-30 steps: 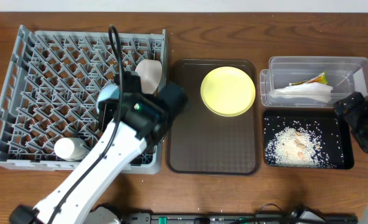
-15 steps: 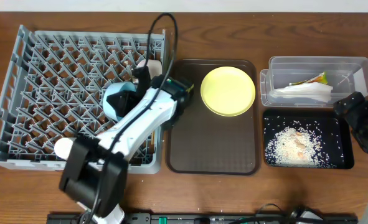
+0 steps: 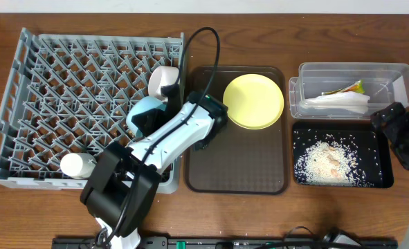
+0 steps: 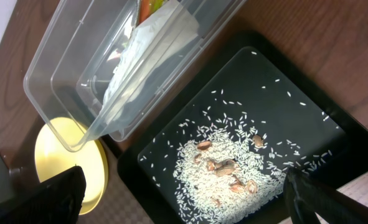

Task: Sort waste into correct bins and load items into the dishwasher
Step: 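Lift the blue bowl and carry it over the dish rack, then set the blue bowl in the rack beside the pink bowl and release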

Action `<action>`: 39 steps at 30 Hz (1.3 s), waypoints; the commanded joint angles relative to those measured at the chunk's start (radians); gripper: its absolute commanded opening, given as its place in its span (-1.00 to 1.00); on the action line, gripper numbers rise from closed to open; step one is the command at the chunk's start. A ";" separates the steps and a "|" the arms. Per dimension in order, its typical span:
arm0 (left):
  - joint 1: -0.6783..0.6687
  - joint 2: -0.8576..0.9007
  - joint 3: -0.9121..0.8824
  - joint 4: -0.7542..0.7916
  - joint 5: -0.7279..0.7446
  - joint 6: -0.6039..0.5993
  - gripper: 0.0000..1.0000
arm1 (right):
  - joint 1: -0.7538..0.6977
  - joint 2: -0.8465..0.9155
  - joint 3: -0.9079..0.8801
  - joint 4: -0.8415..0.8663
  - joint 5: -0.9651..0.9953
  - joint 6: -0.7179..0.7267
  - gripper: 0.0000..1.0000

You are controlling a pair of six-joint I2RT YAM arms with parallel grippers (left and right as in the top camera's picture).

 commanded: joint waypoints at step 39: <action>-0.097 -0.143 0.154 0.021 0.524 -0.030 0.64 | -0.004 -0.010 0.002 0.001 -0.007 -0.010 0.98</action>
